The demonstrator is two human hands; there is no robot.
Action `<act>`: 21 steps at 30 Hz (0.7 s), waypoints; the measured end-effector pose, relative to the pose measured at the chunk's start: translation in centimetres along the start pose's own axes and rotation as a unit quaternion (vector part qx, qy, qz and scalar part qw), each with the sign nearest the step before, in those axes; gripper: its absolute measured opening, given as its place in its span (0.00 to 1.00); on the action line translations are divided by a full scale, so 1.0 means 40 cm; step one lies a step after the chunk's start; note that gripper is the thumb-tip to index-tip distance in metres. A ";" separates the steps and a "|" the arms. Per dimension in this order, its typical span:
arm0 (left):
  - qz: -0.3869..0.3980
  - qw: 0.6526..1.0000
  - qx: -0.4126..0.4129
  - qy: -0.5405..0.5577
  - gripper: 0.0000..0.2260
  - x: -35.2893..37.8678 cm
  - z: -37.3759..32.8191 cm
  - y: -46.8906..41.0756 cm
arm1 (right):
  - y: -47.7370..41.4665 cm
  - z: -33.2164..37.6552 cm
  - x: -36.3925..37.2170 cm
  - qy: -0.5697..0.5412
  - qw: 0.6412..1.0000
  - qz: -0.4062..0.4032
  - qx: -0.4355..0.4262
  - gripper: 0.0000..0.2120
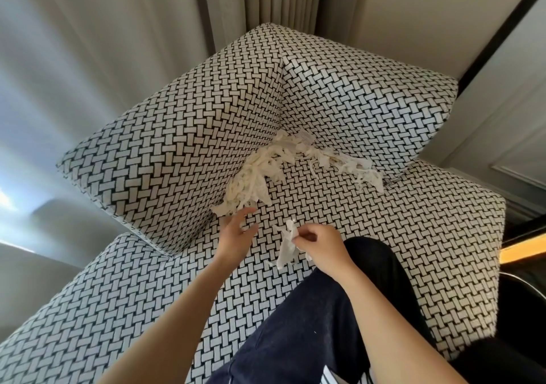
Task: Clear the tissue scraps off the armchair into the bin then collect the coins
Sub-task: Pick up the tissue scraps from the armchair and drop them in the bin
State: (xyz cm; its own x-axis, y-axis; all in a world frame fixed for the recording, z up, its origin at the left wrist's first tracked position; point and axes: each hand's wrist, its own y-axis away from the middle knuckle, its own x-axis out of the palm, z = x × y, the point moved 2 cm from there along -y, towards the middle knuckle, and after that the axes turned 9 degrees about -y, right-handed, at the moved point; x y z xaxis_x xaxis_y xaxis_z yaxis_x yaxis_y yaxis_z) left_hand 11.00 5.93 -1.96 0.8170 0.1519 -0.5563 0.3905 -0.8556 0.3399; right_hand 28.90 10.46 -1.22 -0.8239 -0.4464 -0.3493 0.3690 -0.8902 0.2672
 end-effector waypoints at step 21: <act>0.024 0.941 0.130 -0.313 0.19 0.109 0.100 0.060 | 0.007 0.008 -0.021 -0.238 0.968 -0.070 0.043 0.05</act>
State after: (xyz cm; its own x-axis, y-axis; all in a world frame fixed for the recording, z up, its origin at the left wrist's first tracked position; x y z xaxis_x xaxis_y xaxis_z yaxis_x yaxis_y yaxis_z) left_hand 13.80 2.56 -6.61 0.3897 -0.1415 -0.9100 0.1756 -0.9586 0.2242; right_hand 29.54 10.63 -0.56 -0.9757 -0.2104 0.0609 0.2187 -0.9187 0.3288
